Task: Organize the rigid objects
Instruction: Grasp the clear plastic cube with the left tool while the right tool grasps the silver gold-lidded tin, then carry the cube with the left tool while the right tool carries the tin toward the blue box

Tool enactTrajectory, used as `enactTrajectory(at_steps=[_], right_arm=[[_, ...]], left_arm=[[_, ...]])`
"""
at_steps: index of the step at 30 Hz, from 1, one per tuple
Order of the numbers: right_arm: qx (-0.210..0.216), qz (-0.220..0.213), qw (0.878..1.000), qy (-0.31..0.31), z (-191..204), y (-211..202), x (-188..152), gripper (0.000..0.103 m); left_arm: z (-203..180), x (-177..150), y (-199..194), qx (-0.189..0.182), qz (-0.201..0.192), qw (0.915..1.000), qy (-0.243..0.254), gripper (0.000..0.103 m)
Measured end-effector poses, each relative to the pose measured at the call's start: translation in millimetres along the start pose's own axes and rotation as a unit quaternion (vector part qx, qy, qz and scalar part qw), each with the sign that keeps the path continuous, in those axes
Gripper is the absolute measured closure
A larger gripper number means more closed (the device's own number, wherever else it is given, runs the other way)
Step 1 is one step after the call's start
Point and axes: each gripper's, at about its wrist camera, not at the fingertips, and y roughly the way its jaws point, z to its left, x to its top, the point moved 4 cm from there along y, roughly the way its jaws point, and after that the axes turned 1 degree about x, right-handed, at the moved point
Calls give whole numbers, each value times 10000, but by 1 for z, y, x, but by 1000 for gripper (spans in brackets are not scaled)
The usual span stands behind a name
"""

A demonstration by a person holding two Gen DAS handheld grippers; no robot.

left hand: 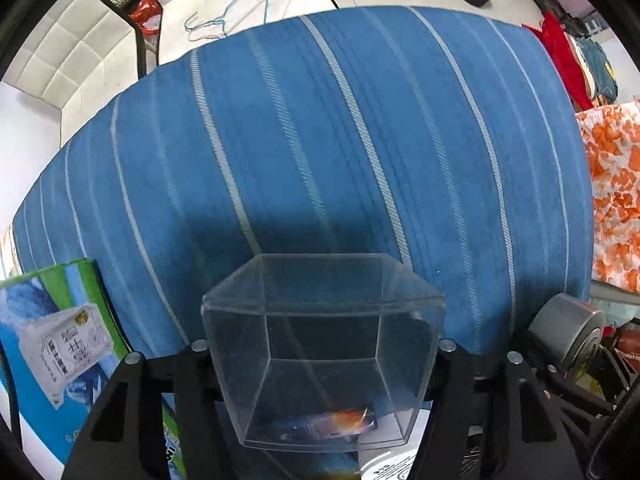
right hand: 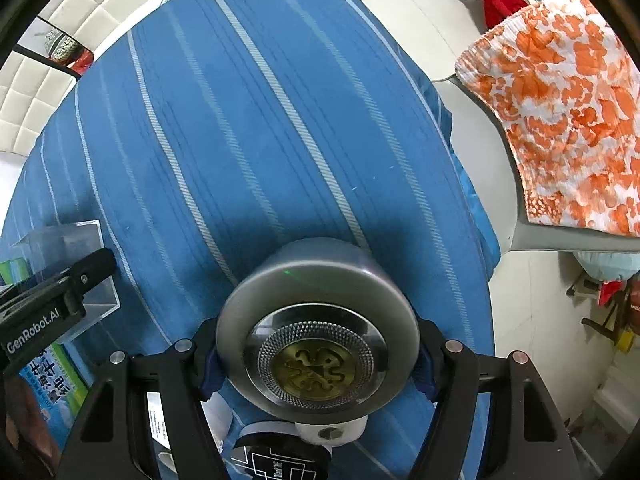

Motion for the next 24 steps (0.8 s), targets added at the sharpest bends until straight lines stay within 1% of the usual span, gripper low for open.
enactTrajectory(at_steps=[2, 4, 7, 10, 15, 18, 21, 24], right_arm=[[8, -55, 10000, -44, 2, -4, -2, 29], [-12, -122, 9999, -100, 4, -9, -5, 29], [-27, -302, 9992, -258, 12, -25, -13, 29], [45, -495, 9978, -436, 25, -48, -26, 29], [214, -852, 9928, -815, 51, -94, -54, 29], [343, -1001, 9890, -1038, 74, -121, -77, 29], [478, -1179, 9836, -1281, 105, -147, -103, 29], [554, -1336, 9785, -1468, 137, -167, -125, 29]], left_arm=[[-1, -4, -3, 82, -153, 9998, 4, 42], [-4, -11, -11, 69, -279, 9996, -16, 42], [-2, -23, -36, 41, -543, 9985, 5, 42], [4, -37, -61, 14, -822, 9966, -6, 42], [33, -69, -99, -35, -1272, 9917, -178, 42], [54, -96, -127, -60, -1446, 9891, -251, 42], [74, -120, -152, -75, -1569, 9870, -338, 42], [103, -140, -174, -76, -1708, 9843, -437, 42]])
